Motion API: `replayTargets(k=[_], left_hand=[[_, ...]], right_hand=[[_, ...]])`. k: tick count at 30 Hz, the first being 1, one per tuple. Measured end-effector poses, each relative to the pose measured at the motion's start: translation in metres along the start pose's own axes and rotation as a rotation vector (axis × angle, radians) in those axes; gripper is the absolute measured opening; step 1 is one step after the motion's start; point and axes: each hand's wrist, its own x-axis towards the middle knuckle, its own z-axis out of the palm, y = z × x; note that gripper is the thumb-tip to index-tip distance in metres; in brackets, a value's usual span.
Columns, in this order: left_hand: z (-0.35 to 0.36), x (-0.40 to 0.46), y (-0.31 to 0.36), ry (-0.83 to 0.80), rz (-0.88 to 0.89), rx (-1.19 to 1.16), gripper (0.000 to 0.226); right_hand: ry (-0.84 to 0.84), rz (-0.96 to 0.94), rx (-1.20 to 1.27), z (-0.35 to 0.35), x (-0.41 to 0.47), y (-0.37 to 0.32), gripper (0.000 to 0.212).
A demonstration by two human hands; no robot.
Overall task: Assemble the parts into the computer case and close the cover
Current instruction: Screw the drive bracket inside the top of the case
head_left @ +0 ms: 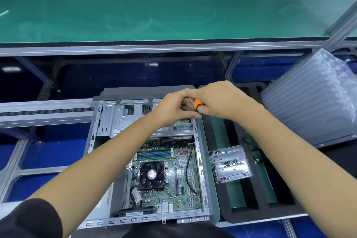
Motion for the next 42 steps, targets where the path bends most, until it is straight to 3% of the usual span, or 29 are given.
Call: replayTargets(k=[3,6,12,14,18,21,27,30,33,36,39,42], left_hand=[[0.004,-0.001,0.003,0.027,-0.009,0.029,0.029],[0.011,-0.001,0.003,0.135,-0.068,0.072,0.033],[0.005,-0.004,-0.002,0.073,-0.051,0.028,0.023],[0.001,-0.004,-0.002,0.011,-0.100,-0.047,0.026],[0.001,-0.002,0.005,0.050,-0.066,0.059,0.035],[0.006,-0.001,0.007,0.151,-0.065,0.137,0.034],[-0.001,-0.004,0.008,0.073,-0.060,0.140,0.028],[-0.003,-0.006,0.009,0.040,-0.052,0.122,0.027],[0.001,-0.006,0.012,0.115,-0.044,0.265,0.032],[0.005,-0.005,0.011,0.168,-0.065,0.260,0.031],[0.003,-0.003,0.008,0.162,-0.041,0.266,0.028],[-0.003,-0.002,0.006,0.109,-0.043,0.302,0.019]], right_hand=[[-0.010,0.084,-0.023,0.002,0.004,-0.001,0.011],[0.002,0.164,-0.067,0.007,0.005,-0.005,0.026],[0.008,-0.044,0.004,-0.003,-0.003,-0.003,0.036],[-0.019,-0.028,-0.032,-0.007,-0.001,-0.003,0.039],[-0.040,0.076,-0.036,-0.008,0.007,-0.008,0.006],[-0.022,0.114,-0.064,-0.003,0.006,-0.011,0.016],[-0.002,-0.061,-0.066,-0.008,0.001,-0.005,0.025],[-0.042,-0.006,-0.049,-0.011,0.004,-0.005,0.018],[-0.041,0.074,0.008,-0.010,0.008,-0.007,0.011],[0.022,0.136,-0.101,-0.003,0.007,-0.007,0.032],[0.084,0.042,-0.062,0.000,0.002,-0.003,0.030],[0.025,-0.082,-0.008,-0.002,0.002,-0.001,0.031]])
